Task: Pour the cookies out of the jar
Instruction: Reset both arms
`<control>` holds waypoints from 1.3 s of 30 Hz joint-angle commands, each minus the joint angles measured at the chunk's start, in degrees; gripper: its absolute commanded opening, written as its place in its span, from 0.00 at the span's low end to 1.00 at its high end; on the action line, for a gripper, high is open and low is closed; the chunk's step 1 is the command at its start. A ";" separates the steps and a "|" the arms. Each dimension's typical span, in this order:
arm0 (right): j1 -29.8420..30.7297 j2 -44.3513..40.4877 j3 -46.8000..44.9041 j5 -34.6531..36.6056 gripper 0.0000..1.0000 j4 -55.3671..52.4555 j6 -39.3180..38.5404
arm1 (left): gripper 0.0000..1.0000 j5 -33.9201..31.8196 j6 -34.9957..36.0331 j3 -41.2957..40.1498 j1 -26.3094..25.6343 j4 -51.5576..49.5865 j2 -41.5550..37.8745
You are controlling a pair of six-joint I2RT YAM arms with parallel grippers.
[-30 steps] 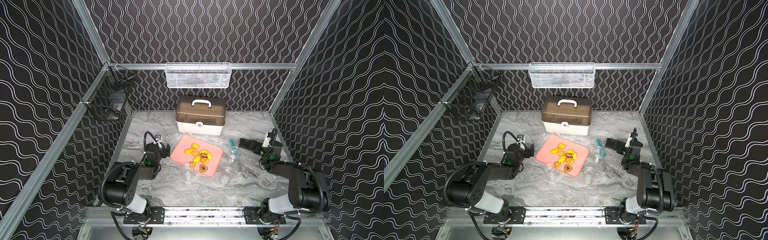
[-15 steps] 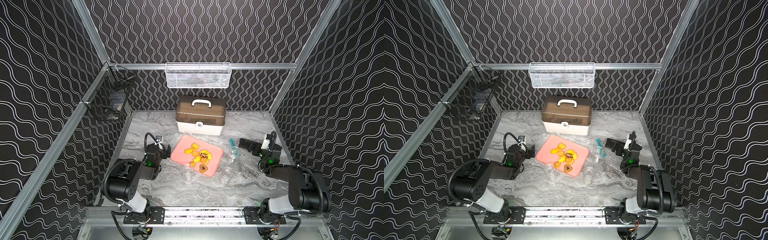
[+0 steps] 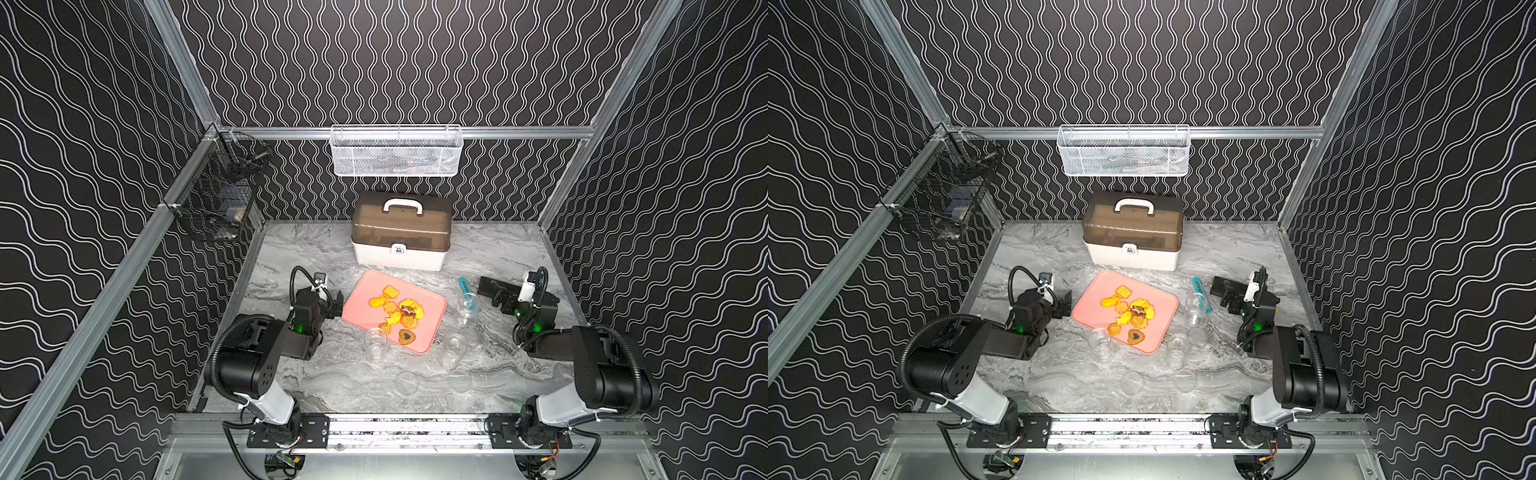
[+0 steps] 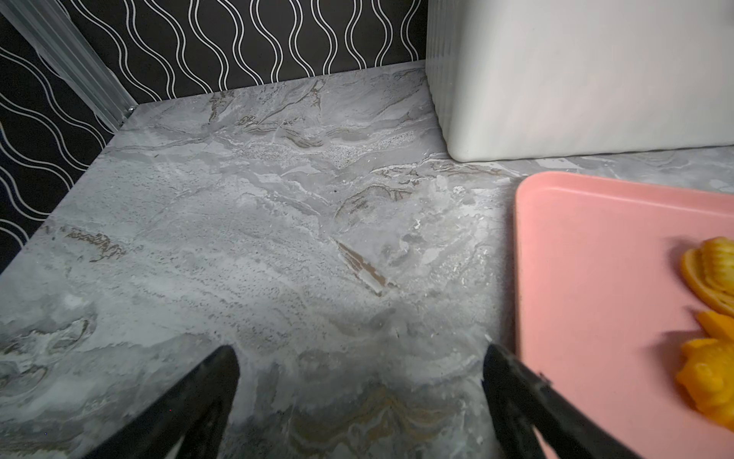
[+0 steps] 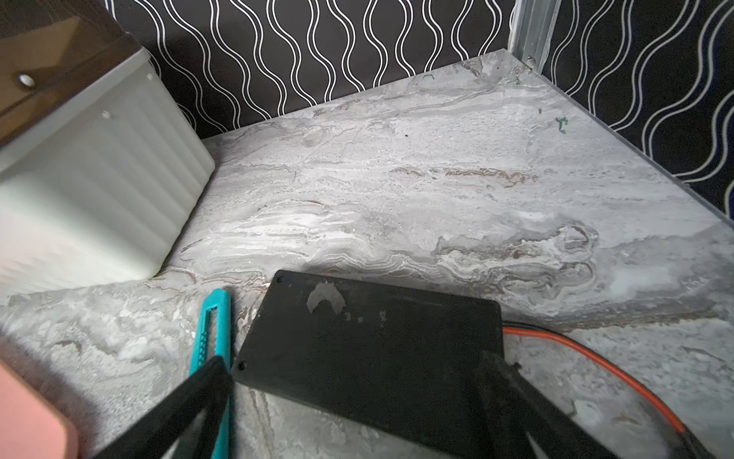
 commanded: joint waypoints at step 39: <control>1.45 6.39 3.19 2.99 1.00 3.84 -1.26 | 0.99 -2.43 -1.47 0.60 0.93 3.67 1.14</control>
